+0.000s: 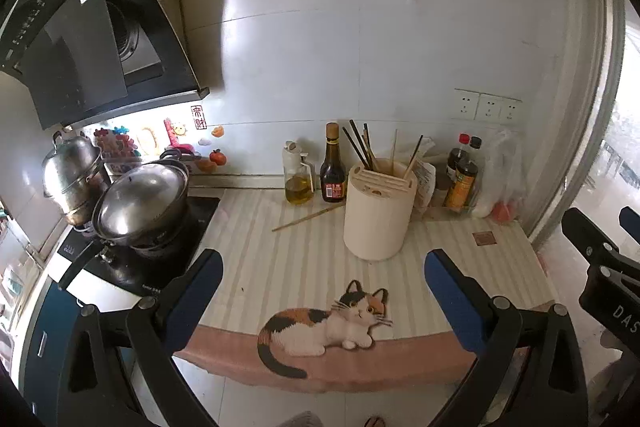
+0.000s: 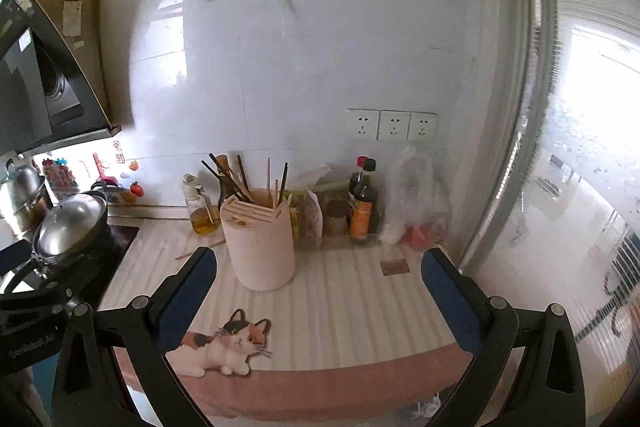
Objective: Organize utensils
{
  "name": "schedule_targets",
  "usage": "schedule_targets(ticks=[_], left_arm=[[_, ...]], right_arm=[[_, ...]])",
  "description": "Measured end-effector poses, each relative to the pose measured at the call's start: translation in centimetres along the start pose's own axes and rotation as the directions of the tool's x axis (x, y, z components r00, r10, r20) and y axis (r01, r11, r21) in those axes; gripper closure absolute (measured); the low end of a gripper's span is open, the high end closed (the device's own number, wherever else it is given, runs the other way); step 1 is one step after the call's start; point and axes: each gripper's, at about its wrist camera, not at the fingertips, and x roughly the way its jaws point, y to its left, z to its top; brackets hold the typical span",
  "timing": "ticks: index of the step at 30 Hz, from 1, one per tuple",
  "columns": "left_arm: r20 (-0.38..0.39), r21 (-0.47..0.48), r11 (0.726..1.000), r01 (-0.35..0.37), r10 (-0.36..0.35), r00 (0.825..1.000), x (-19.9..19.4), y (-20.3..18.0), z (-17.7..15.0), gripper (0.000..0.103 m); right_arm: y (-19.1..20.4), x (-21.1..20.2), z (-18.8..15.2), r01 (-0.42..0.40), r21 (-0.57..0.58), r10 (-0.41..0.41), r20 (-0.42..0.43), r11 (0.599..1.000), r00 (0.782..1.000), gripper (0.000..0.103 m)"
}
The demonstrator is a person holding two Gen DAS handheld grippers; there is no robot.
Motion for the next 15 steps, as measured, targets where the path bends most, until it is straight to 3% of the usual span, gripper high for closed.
schedule_targets(ticks=[8,15], left_arm=[[-0.004,-0.026,1.000,-0.011,0.011,1.000,-2.0,0.1,-0.1,0.000],[-0.014,-0.045,0.999,-0.018,0.018,1.000,-2.1,-0.1,0.3,0.000]], right_arm=[[-0.1,-3.2,0.9,-0.018,-0.017,0.018,0.019,1.000,1.000,0.000],[0.0,-2.9,2.1,-0.029,-0.035,0.030,0.005,0.999,1.000,0.000]])
